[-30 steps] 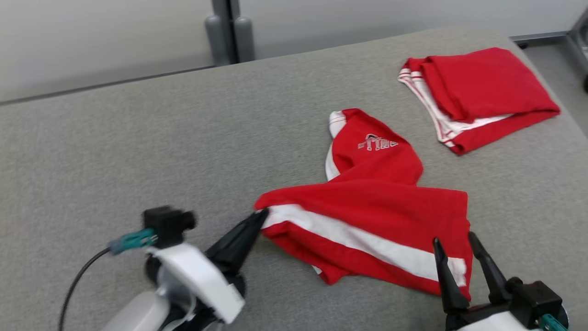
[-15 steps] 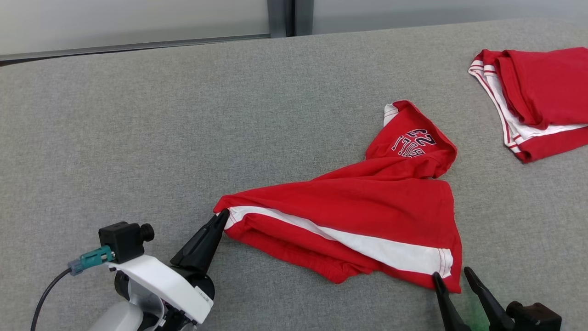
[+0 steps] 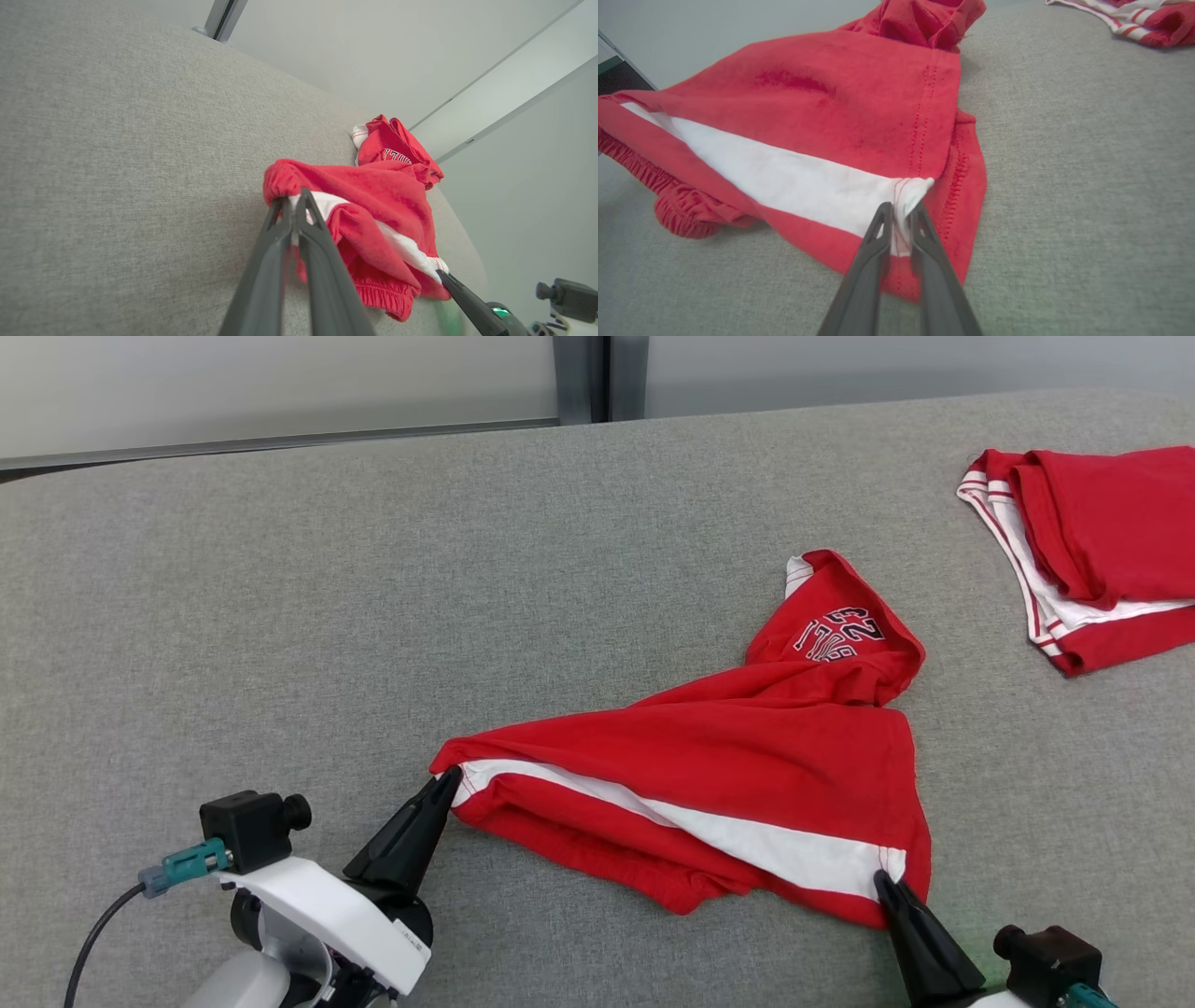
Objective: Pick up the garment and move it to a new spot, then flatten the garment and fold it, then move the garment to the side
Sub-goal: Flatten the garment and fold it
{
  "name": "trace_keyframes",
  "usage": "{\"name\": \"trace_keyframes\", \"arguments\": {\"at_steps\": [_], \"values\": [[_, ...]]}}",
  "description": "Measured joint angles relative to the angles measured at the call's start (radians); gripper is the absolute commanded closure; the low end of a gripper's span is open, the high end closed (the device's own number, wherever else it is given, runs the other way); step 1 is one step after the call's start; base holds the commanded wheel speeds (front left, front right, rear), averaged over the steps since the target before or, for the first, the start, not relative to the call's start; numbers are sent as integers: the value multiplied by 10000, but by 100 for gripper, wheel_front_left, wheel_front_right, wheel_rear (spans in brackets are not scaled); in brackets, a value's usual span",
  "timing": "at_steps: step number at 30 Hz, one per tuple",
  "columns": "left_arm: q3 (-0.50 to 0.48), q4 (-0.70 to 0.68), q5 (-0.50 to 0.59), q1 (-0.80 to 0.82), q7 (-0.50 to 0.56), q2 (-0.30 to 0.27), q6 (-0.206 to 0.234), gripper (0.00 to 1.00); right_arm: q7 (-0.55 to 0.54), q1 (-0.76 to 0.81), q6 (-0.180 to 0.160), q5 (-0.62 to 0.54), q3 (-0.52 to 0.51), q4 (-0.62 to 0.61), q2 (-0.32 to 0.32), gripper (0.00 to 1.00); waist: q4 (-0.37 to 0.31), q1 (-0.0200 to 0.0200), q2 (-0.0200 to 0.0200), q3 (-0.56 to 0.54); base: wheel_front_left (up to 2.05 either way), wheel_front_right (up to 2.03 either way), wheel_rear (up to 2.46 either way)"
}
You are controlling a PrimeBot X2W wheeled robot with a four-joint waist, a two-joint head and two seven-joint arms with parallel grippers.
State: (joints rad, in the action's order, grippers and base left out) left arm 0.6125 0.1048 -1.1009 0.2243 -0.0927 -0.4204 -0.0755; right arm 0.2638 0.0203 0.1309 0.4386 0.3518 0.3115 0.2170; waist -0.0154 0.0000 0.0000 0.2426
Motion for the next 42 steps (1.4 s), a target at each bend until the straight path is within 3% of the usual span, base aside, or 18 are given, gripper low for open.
{"name": "trace_keyframes", "arguments": {"at_steps": [4, 10, 16, 20, 25, 29, 32, 35, 37, 42], "values": [[19, 19, 10, 1, -48, 4, -27, 100, 0, -101, 0, -13, -46, -174, 13, 100, 7, 0, 0, -44, 0, 0, 0], [-44, -366, 359, 1028, 167, -257, -176, 100, 0, -800, 0, 161, -974, -1534, 303, 100, -137, 0, 0, -83, 0, 0, 0], [-245, -832, 792, 4040, 1325, -803, -380, 100, 0, -4221, 0, 493, -997, -1824, 1269, 100, -693, 0, 0, 221, 0, 0, 0], [203, -307, 2366, 6860, 1540, -1118, -483, 100, -102, -7191, 0, 633, -681, -911, 1536, 100, -1023, 0, 0, 638, 0, 0, 0], [949, 637, 3708, 9849, 349, -759, -541, 100, -82, -10238, 0, 314, -949, -209, 1547, 100, -1322, 0, 0, 1126, 0, 0, 0], [1365, 1133, 4033, 11161, -1175, -633, -543, 100, -38, -11161, 0, -155, -1185, -418, 1772, 100, -1353, 0, 0, 1288, 0, 0, 0], [1689, 897, 3737, 11103, -1597, -757, -543, 100, -25, -10869, 0, -330, -1289, -1032, 1918, 100, -1264, 1, 0, 1283, 0, 0, 0], [2268, 393, 3559, 10044, -1674, -1327, -545, 100, -10, -9457, 0, -499, -1160, -1680, 2048, 100, -1165, 0, 0, 1278, 0, 0, 0], [2347, -155, 3455, 8221, -1676, -1737, -545, 100, -96, -7376, 0, -522, -1162, -2305, 2038, 100, -989, 1, 0, 1263, 0, 0, 0], [2144, -1241, 3632, 4738, -1687, -2031, -543, 100, -472, -3251, 0, -416, -1526, -3164, 1450, 100, -645, 1, 0, 1239, 0, 0, 0]]}}
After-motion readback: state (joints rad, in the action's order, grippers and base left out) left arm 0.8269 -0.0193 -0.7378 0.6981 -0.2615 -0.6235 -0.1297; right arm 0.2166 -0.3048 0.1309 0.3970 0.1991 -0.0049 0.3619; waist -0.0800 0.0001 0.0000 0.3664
